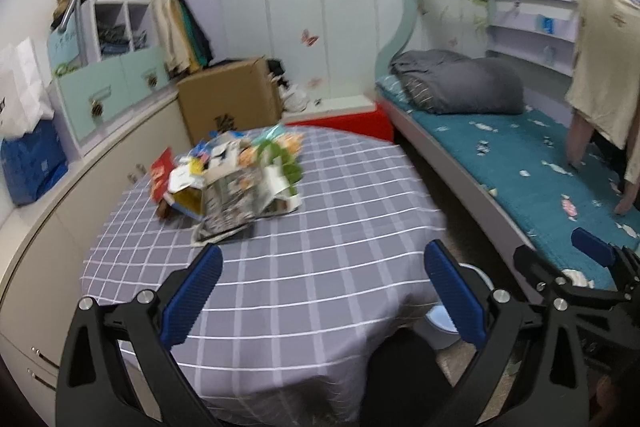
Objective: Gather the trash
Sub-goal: 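Move the right tool to the white-and-yellow carton and close on it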
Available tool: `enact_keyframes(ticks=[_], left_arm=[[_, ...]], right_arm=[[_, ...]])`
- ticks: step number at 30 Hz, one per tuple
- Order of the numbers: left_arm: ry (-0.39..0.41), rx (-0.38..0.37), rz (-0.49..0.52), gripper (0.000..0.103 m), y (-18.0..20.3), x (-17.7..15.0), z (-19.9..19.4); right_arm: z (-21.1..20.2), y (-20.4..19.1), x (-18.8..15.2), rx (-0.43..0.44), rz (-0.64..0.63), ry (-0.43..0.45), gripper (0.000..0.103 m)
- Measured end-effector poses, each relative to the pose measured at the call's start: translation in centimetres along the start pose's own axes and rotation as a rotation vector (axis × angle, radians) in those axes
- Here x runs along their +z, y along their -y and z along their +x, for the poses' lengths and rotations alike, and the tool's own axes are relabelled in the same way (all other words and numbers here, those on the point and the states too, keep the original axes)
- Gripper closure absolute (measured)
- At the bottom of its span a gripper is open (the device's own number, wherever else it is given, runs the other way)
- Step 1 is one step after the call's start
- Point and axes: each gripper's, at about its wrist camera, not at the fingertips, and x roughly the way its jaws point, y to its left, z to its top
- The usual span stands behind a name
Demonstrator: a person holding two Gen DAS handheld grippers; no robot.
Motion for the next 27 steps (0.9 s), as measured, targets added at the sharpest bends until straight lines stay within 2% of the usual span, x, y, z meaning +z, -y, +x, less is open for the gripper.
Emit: enact_keyframes(ticks=[6,11,13,16,17,19,21,27], left_arm=[[-0.051,0.042,-0.152,0.004,-8.0,0.2,4.1],[-0.080,0.107,-0.195,0.004,-12.9,0.2,7.4],[-0.097,0.107,-0.220,0.005,-14.9,0.3,9.0],[-0.120,0.056,-0.259,0.016,-17.0,0.7,10.8],[-0.127,0.047,-0.265,0.023,-17.3,0.8,11.1],[-0.148,0.015,-0.279,0.028,-17.9,1.1,12.6],[-0.164,0.012,-0.289,0.037,-18.5,1.1,13.9],[-0.189,-0.030,-0.320,0.043,-19.7,1.7,16.8]], right_arm=[[4.9,-4.6,1.0,0.057,-0.057,-0.021,0.006],[8.9,-8.4,2.3,0.136,-0.089,-0.040,0.006],[10.0,-9.6,2.8,0.158,-0.094,-0.048,0.006],[11.7,-11.2,3.6,0.179,-0.097,-0.047,0.006],[12.2,-11.6,3.8,0.185,-0.097,-0.050,0.006],[13.6,-12.4,4.3,0.193,-0.091,-0.064,0.006],[14.4,-13.0,4.8,0.206,-0.088,-0.068,0.006],[17.7,-14.7,6.0,0.279,-0.036,-0.116,0.006]])
